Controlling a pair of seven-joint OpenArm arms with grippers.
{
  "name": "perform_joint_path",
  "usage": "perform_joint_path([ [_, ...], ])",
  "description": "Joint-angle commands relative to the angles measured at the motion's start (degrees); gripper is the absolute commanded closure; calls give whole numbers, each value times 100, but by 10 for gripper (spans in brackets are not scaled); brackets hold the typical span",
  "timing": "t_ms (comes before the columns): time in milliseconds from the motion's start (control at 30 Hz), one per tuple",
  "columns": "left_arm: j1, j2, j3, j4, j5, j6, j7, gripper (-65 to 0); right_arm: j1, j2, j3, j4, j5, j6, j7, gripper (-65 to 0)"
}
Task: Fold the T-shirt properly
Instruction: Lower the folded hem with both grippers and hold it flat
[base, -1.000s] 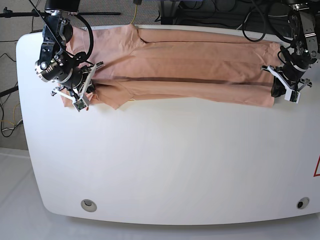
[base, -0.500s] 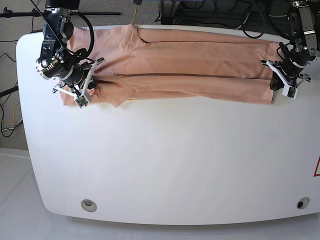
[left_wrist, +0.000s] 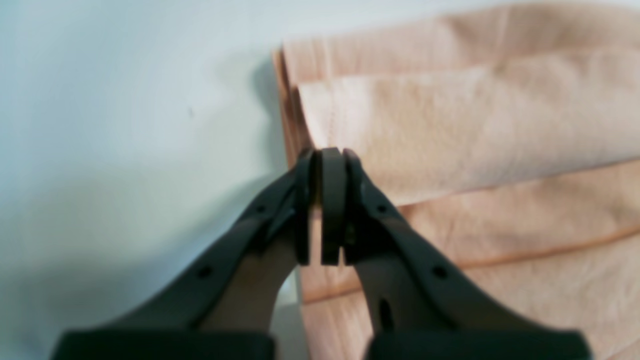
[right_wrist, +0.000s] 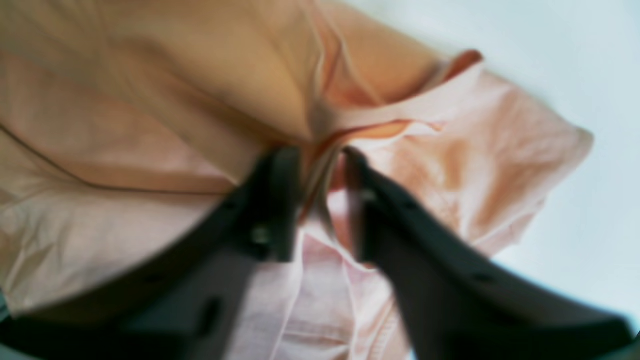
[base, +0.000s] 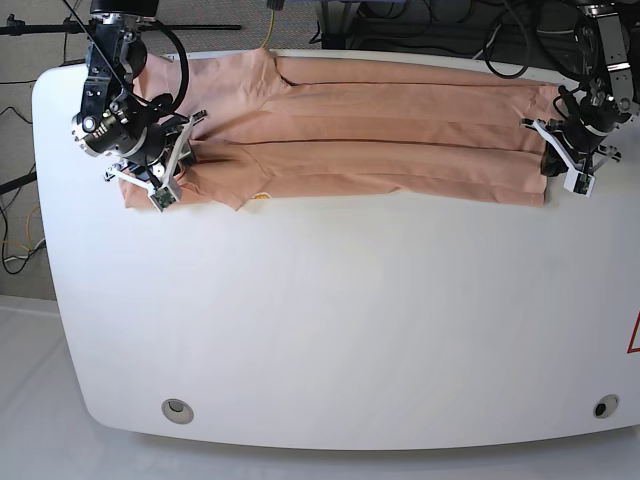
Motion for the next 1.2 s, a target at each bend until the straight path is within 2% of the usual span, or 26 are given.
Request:
perform_joint_path([
  [0, -20, -127, -81, 111, -29, 28, -133, -4, 46, 127, 30, 132, 90, 16, 96, -284],
  [67, -11, -130, -89, 111, -31, 23, -158, -10, 41, 160, 28, 151, 156, 19, 93, -305],
  [200, 37, -133, -78, 94, -31, 22, -142, -17, 51, 280, 5, 153, 283, 25, 9, -302],
  [600, -12, -139, -71, 75, -14, 8, -105, -47, 118, 274, -18, 102, 174, 34, 1, -319],
  [1000, 36, -129, -30, 84, -29, -4, 239, -156, 231, 263, -55, 68, 234, 24, -29, -363],
  [1167, 28, -129, -29, 110, -28, -4, 248, -175, 275, 251, -65, 56, 245, 18, -27, -366],
])
